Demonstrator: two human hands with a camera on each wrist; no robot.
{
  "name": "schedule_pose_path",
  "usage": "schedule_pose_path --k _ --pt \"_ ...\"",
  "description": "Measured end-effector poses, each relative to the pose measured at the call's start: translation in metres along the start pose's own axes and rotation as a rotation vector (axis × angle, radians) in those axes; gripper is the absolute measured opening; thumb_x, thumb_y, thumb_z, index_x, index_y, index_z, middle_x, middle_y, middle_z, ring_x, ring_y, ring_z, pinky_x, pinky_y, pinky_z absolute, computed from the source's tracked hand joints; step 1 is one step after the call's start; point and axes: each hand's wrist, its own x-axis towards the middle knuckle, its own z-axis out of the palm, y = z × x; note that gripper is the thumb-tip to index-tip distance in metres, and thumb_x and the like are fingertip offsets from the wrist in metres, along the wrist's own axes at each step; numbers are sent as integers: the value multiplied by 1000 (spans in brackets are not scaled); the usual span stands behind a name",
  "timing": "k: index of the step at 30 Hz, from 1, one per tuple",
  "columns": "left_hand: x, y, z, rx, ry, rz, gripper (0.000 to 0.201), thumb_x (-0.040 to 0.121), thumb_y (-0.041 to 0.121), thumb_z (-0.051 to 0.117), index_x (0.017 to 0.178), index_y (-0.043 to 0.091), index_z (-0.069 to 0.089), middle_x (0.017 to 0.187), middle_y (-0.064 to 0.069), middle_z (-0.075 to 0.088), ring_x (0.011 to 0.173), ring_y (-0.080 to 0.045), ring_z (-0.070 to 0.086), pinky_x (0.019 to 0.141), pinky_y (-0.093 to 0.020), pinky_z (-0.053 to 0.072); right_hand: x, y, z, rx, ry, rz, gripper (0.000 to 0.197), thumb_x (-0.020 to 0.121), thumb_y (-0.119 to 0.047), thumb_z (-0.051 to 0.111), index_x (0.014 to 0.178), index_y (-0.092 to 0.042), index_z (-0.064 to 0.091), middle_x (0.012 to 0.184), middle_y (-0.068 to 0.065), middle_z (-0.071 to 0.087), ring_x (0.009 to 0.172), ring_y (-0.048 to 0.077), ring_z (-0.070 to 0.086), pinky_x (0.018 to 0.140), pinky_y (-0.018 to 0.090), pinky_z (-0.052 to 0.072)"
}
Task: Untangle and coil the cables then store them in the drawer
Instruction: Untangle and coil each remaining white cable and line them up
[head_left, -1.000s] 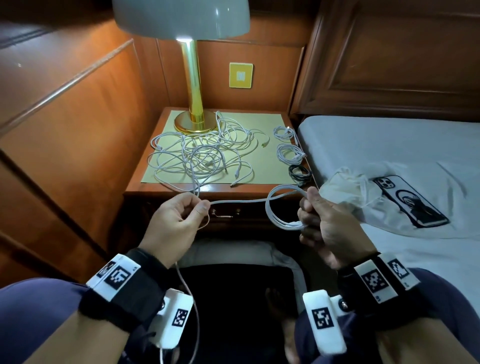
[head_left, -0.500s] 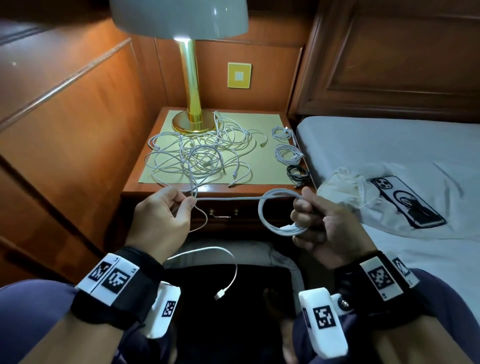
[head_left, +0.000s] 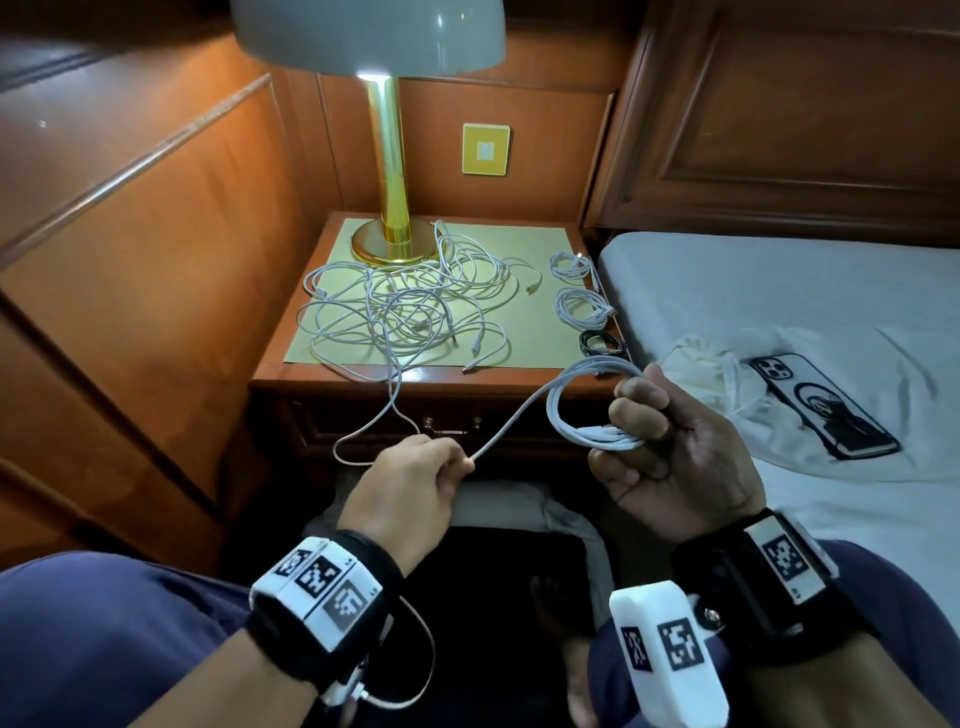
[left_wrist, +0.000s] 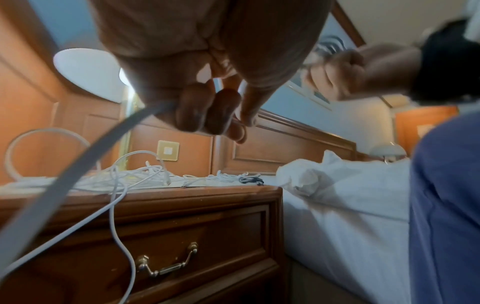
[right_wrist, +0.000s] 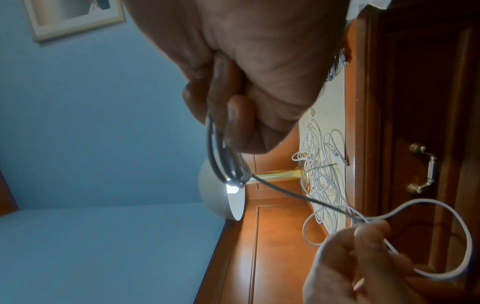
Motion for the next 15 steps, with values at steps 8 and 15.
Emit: schedule_pose_path --k 8,15 --pt "-7 3 16 -97 -76 -23 16 88 41 61 85 28 71 77 7 58 64 -9 59 63 -28 52 2 21 4 83 -200 153 44 103 -44 32 67 -24 46 48 -8 19 37 11 12 39 22 23" --pt "0 14 12 -639 -240 -388 14 93 19 70 91 7 77 78 -7 70 65 -9 61 67 -26 54 2 30 16 15 -53 186 43 101 -44 36 64 -24 40 48 -8 15 36 10 9 42 23 14"
